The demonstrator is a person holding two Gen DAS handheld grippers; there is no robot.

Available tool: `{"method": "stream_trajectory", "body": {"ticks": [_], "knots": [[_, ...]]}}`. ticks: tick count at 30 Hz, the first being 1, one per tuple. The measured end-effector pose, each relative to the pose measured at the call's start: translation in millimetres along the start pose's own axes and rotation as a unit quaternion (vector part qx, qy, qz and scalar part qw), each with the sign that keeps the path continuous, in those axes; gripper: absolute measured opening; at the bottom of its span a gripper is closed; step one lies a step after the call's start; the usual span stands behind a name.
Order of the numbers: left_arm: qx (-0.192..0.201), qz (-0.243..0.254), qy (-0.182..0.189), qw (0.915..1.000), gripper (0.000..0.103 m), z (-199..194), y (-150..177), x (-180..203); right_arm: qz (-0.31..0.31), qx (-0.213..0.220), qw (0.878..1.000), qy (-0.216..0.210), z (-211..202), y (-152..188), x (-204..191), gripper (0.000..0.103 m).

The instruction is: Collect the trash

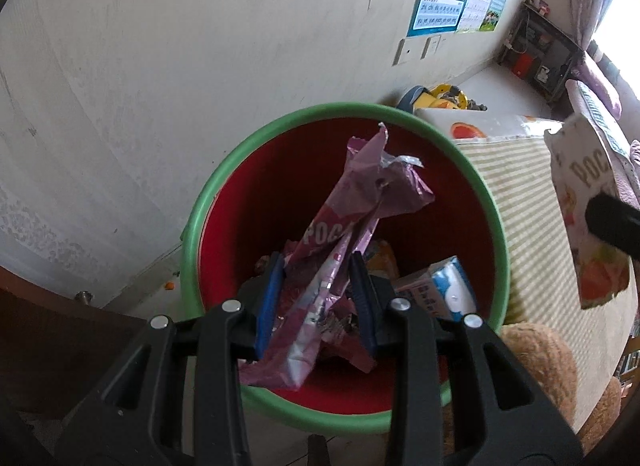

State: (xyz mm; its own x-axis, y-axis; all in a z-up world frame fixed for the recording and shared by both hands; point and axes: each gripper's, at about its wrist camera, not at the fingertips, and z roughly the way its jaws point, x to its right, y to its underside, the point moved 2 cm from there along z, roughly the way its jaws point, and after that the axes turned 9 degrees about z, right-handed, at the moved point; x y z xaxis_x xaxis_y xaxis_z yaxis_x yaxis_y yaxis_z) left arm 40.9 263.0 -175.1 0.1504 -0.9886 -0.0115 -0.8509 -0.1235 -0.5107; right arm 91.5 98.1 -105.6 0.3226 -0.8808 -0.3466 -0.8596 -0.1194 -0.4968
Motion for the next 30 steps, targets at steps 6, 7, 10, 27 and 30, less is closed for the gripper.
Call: {"method": "stream_trajectory", "body": {"ticks": [6,7,10,27,30], "knots": [[-0.007,-0.002,-0.002,1.0,0.032,7.9,0.0,-5.2,-0.001,-0.014,1.0,-0.007,13.5,0.7,-4.5,0.045],[-0.007,-0.003,-0.002,1.0,0.032,8.8,-0.6,-5.1,-0.001,-0.016,1.0,-0.008,15.6,0.6,-5.3,0.046],[-0.009,-0.002,-0.004,1.0,0.032,11.2,-3.0,-5.9,-0.003,-0.018,1.0,-0.01,19.6,0.0,-6.7,0.046],[0.027,0.009,0.022,0.9993,0.075,-19.4,-18.5,26.8,0.002,0.053,0.999,0.009,-36.1,7.2,17.6,0.071],[0.064,0.032,0.048,0.9963,0.079,-42.9,-28.7,54.0,0.016,0.083,0.996,0.03,-67.4,15.2,40.7,0.081]]}}
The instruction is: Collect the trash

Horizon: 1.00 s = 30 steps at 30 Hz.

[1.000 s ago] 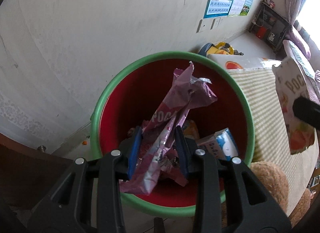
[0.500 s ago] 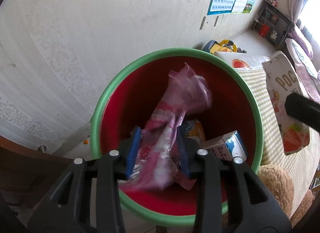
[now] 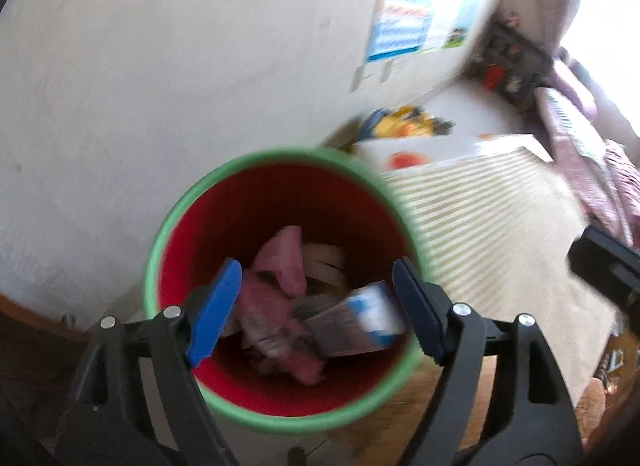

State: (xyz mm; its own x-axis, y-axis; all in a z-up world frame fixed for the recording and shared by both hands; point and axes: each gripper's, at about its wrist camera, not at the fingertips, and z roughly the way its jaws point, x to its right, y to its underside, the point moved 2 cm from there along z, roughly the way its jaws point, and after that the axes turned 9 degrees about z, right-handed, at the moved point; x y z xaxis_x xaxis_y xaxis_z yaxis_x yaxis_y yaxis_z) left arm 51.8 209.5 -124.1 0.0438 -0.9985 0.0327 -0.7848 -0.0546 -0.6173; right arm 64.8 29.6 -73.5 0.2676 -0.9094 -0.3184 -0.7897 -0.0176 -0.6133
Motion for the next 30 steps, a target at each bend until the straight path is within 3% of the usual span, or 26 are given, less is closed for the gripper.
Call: {"method": "stream_trajectory", "body": {"ticks": [4,8,12,15,20,30], "knots": [[0.068,0.027,0.036,0.9966,0.097,-34.7,-20.6,52.7,0.023,0.056,0.997,0.044,-51.2,3.5,41.0,0.095],[0.153,0.041,0.073,0.9847,0.097,-75.2,-40.4,103.5,0.036,0.13,0.985,0.106,-111.3,11.3,79.3,0.096],[0.206,0.051,0.104,0.9716,0.097,-103.8,-58.5,146.5,0.036,0.197,0.967,0.155,-160.4,22.4,103.5,0.096],[0.222,0.067,0.11,0.9666,0.097,-119.2,-65.1,174.1,0.047,0.233,0.956,0.172,-185.6,33.1,116.5,0.096],[0.228,0.09,0.087,0.9657,0.097,-139.1,-59.2,204.6,0.084,0.256,0.944,0.191,-203.7,44.7,138.4,0.096],[0.217,0.125,0.06,0.9663,0.097,-144.6,-49.3,214.1,0.127,0.245,0.944,0.182,-204.7,48.0,158.9,0.096]]}}
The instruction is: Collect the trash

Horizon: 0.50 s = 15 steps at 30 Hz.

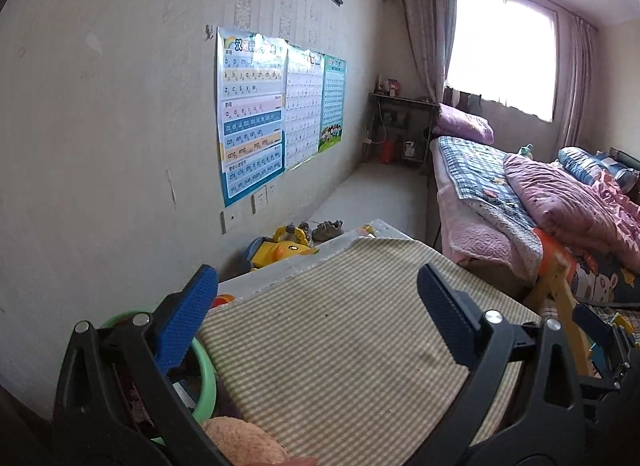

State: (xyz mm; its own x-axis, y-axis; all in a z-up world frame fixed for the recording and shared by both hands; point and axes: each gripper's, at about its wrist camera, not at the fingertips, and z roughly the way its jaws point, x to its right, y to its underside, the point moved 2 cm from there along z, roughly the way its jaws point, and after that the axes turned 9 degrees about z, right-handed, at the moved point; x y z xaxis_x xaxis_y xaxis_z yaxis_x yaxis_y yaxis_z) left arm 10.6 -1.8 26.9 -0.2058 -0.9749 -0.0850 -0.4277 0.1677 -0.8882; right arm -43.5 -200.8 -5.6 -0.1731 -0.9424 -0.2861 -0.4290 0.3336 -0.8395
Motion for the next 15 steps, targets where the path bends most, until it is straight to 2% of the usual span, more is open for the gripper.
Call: {"method": "stream_trajectory", "body": {"ticks": [15], "knots": [[-0.021,-0.003,-0.008,0.9997,0.097,6.8,7.7,-7.9,-0.001,-0.018,1.0,0.001,8.0,10.0,-7.1,0.096]]}}
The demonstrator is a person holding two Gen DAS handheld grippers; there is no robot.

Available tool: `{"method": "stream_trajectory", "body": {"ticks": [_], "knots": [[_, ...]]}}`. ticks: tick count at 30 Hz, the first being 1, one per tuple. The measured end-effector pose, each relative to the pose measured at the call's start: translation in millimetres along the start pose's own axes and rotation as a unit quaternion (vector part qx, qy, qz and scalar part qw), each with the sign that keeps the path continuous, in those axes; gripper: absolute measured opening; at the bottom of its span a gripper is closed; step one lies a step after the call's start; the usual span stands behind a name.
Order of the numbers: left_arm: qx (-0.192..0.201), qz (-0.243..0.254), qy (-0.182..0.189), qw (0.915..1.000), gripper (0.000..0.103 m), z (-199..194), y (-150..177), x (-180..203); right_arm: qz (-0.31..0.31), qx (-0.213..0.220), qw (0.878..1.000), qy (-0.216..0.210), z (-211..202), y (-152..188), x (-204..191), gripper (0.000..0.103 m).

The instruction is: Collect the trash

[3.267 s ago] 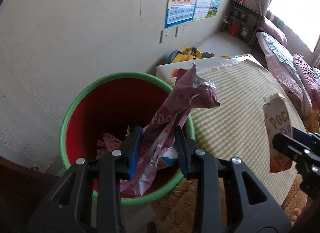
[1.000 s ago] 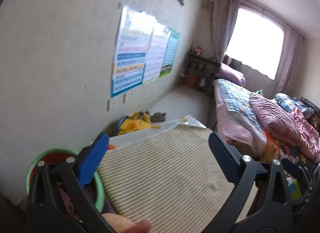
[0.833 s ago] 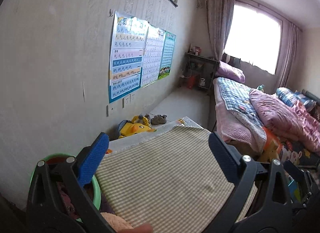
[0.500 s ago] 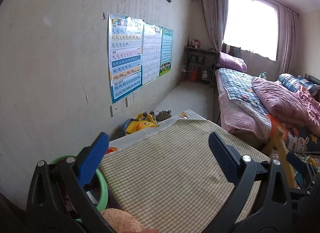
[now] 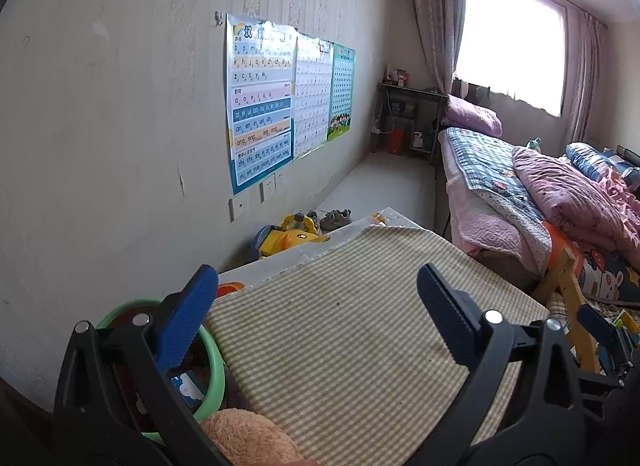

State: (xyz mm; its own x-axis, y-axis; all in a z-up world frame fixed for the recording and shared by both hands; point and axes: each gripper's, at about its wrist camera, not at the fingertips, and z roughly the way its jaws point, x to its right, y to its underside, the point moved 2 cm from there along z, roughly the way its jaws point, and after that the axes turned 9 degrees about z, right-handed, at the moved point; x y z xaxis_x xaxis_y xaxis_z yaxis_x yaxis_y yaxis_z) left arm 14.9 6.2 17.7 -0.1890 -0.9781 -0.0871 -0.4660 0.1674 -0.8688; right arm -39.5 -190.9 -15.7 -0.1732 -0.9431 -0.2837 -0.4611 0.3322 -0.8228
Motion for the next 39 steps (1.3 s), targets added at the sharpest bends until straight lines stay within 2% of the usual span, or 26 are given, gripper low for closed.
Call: {"method": "stream_trajectory", "body": {"ticks": [19,28,34,39], "knots": [[-0.021,-0.002,0.0,0.9998,0.098,10.5,7.3,-1.9,0.003,-0.022,1.0,0.001,11.6,9.1,1.5,0.096],[-0.039,0.001,0.003,0.9992,0.098,22.7,18.5,-1.0,0.018,-0.054,0.998,0.01,32.1,21.5,13.3,0.096],[-0.068,0.003,-0.011,0.9976,0.098,42.9,29.4,-0.2,0.028,-0.103,0.994,0.038,77.9,42.0,35.6,0.096],[-0.099,-0.011,-0.02,0.9948,0.098,60.5,48.3,-17.1,0.066,-0.15,0.981,0.105,157.4,59.8,84.6,0.096]]}}
